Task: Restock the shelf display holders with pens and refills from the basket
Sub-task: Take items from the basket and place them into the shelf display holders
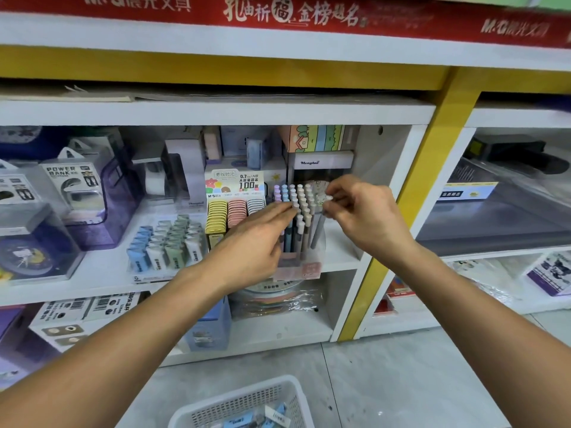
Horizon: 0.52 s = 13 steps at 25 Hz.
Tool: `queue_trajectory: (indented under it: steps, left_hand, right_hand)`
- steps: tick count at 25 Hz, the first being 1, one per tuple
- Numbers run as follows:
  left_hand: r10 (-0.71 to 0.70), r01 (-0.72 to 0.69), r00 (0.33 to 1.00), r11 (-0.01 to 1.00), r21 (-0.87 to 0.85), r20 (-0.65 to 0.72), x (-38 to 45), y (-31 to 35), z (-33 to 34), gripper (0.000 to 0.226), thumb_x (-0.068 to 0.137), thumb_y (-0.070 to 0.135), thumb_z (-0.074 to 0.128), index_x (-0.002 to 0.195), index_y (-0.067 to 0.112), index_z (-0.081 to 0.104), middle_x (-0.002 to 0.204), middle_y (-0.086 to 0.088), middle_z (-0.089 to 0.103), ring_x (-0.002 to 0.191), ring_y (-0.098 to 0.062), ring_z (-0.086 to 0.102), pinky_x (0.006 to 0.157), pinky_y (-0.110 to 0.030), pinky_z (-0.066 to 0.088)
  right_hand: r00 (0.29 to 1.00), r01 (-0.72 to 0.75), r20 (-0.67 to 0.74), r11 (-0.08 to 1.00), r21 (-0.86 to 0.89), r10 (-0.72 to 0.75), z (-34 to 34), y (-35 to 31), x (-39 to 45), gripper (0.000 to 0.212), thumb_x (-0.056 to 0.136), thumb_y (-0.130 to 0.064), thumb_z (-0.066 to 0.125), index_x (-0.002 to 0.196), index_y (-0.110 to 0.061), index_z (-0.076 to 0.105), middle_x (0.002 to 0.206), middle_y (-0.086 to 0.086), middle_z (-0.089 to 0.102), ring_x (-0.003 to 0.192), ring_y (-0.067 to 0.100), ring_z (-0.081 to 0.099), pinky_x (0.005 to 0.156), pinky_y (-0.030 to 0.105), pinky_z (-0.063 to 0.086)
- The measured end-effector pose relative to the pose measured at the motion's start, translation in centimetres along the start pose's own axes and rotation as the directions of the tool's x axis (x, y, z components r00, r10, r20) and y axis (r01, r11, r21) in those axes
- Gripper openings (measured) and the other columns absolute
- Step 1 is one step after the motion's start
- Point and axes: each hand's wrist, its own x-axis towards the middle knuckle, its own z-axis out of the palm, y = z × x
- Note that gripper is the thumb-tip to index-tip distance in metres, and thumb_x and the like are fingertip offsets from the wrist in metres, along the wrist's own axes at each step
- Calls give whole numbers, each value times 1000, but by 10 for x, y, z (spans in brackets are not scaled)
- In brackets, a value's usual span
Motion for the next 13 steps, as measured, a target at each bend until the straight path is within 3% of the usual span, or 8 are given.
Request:
queue_trajectory:
  steps: [3,8,13]
  left_hand:
    - [-7,6,1000,1000,8,29,-1,-3,1,69,94,9,44,157,21,20,165,4,15,151,-9,10,123,-27,10]
    - [-3,3,1000,1000,16,22,1,-1,1,68,93,10,44,156,19,21,165,4,16,151,-10,11,122,-26,11]
    - [-3,3,1000,1000,14,18,1,0,1,69,91,8,44,156,17,23,164,4,17,150,-10,13,122,-26,12]
  right_hand:
    - [1000,-12,-7,1000,12,12,5,4,-1,13,91,-21,72,99,-26,64,80,-14,70,77,-4,68,74,19,58]
    - [999,10,48,1000,-3,-10,11,3,-1,10,90,-19,72,92,-22,63,81,-6,73,77,7,71,73,33,60]
    - [992,31,121,999,-13,-29,8,3,3,10,89,-13,72,82,-19,68,76,-7,71,73,4,68,70,34,59]
